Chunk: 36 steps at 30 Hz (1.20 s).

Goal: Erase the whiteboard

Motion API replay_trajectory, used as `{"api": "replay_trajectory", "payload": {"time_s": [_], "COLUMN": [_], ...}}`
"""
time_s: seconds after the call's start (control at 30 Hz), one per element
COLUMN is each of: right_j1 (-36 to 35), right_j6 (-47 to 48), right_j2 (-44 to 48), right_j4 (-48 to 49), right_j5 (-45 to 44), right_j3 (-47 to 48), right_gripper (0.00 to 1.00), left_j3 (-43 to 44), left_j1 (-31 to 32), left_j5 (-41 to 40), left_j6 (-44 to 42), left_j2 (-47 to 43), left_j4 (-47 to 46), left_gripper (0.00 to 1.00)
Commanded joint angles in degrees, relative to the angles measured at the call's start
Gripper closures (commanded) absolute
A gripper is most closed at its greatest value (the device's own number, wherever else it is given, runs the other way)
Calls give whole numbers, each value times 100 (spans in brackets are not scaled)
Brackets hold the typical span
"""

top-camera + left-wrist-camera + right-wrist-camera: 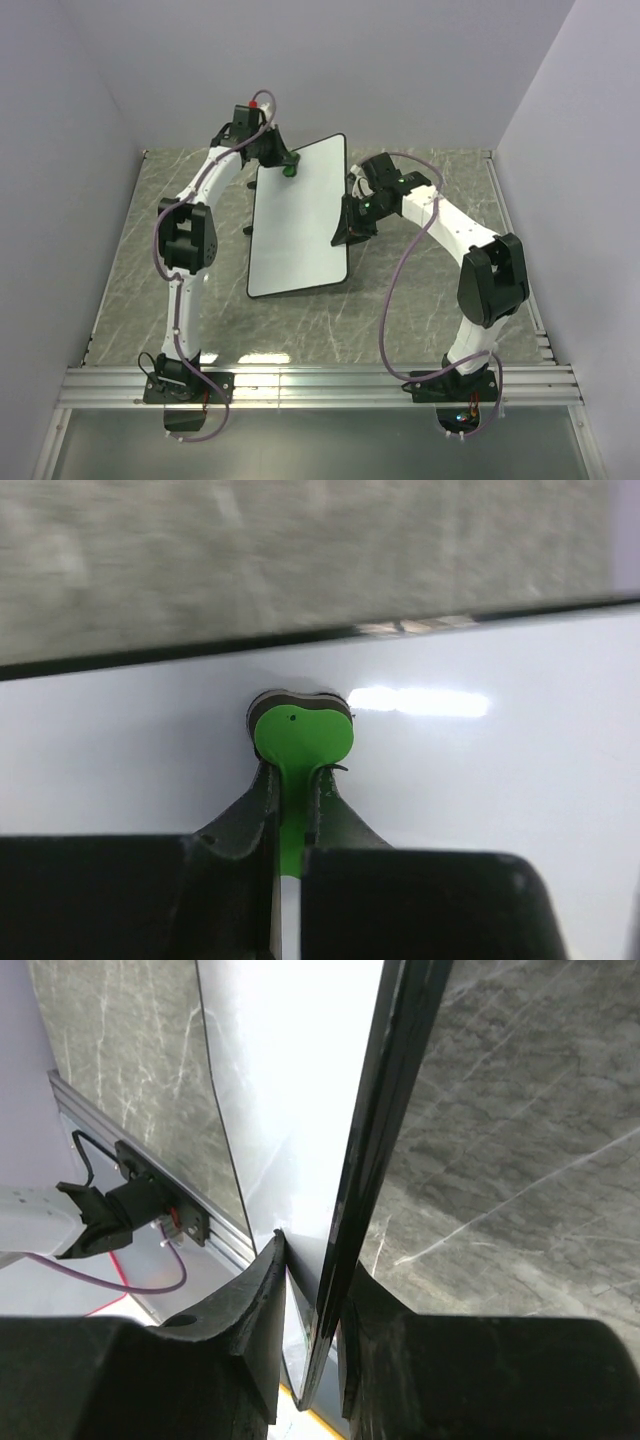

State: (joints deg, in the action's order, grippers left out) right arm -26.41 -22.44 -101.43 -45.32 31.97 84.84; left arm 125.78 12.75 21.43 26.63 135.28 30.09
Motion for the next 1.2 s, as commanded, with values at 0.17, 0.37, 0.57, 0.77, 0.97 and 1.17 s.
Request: {"api": "replay_trajectory", "payload": {"time_s": [0.17,0.37,0.57,0.77,0.97,1.17], "right_j1": [-356,-364,-312,-127,-4,101], "right_j6": [1031,934,873,759,443,20], "right_j2": [-466,-360,-325,-509,-747,-1151], "right_j4": [-390,-223,-372,-838,-1154,-1199], "right_j5": [-709,-665,-911,-1008,-982,-719], "right_j3": [24,-152,111,1226,2720,4092], "right_gripper": [100,100,100,100,100,100], "left_j3": [-650,-1169,-1432,-1889,-2786,-3225], "left_j1": [1159,1168,510,-413,-607,-923], "left_j5": [1566,1110,548,203,3,-621], "left_j6": [35,193,773,975,1116,1054], "left_j2": [-564,-881,-1047,-2075,-3182,-3981], "left_j4": [112,-38,-108,-450,-899,-504], "left_gripper": [100,100,100,100,100,100]}}
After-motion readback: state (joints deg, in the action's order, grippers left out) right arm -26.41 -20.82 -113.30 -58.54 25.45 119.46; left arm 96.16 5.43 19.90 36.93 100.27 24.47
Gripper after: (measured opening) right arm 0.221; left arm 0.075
